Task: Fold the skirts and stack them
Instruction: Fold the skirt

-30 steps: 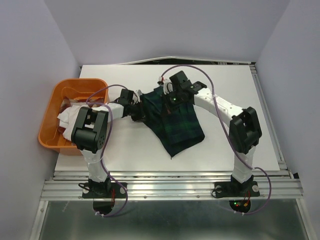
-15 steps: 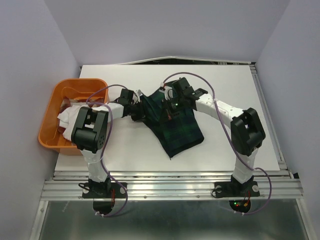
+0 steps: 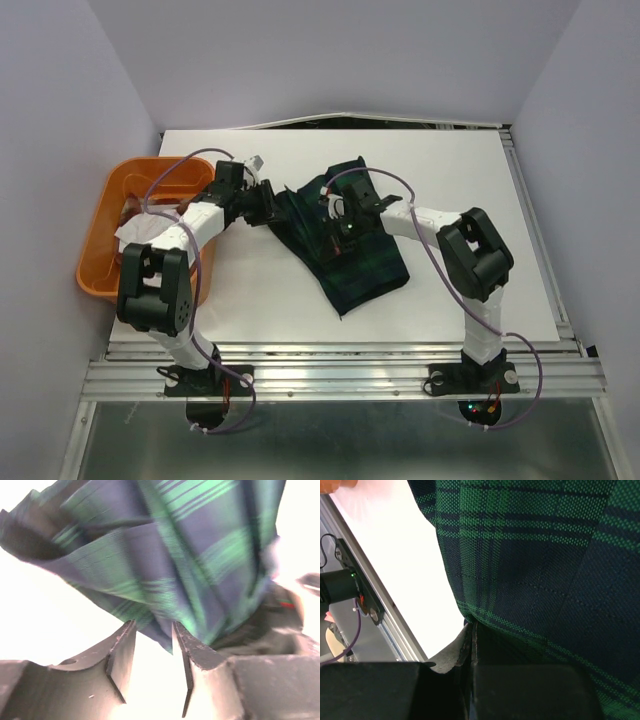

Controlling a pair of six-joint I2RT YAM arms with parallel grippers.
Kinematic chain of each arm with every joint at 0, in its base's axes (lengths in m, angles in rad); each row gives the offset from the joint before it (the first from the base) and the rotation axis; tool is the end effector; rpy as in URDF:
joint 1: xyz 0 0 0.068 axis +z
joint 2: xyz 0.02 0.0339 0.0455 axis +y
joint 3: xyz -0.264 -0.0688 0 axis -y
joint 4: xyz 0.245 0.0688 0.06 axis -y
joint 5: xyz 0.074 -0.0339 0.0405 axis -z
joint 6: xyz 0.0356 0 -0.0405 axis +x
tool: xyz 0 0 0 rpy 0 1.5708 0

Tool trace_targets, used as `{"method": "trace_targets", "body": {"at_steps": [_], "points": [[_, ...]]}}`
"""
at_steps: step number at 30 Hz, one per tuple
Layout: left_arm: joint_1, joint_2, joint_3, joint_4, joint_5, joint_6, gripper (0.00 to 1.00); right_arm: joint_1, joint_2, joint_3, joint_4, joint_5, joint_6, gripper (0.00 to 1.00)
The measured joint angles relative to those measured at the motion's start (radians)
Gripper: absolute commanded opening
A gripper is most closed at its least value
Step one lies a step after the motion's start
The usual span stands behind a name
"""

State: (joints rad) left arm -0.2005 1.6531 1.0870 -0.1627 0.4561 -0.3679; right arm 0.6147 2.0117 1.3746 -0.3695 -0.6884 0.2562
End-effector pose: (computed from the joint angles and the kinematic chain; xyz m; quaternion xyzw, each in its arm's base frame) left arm 0.3494 -0.0870 0.2253 0.0177 0.8937 -0.3097 0.3243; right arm 0.3297 0.2604 0.1690 -0.2536 0.8729 0.4044 0.1009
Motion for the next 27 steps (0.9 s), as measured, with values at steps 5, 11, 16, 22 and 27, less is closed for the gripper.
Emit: {"method": "trace_targets", "body": {"at_steps": [5, 11, 16, 22, 27], "points": [[-0.001, -0.072, 0.006, 0.036, 0.048, -0.031, 0.29, -0.004, 0.000, 0.000, 0.019, 0.000, 0.009, 0.01], [-0.002, -0.005, -0.015, 0.084, 0.077, -0.072, 0.20, -0.026, 0.000, 0.000, 0.022, -0.001, 0.023, 0.01], [0.000, 0.104, -0.015, 0.094, 0.067, -0.097, 0.02, -0.042, 0.000, 0.001, 0.023, -0.004, 0.040, 0.01], [0.003, 0.134, -0.033, 0.100, 0.059, -0.116, 0.00, -0.053, -0.006, 0.011, 0.023, -0.024, 0.059, 0.01], [0.006, 0.177, -0.033, 0.166, 0.065, -0.142, 0.00, -0.068, -0.035, 0.014, 0.023, -0.061, 0.064, 0.01]]}}
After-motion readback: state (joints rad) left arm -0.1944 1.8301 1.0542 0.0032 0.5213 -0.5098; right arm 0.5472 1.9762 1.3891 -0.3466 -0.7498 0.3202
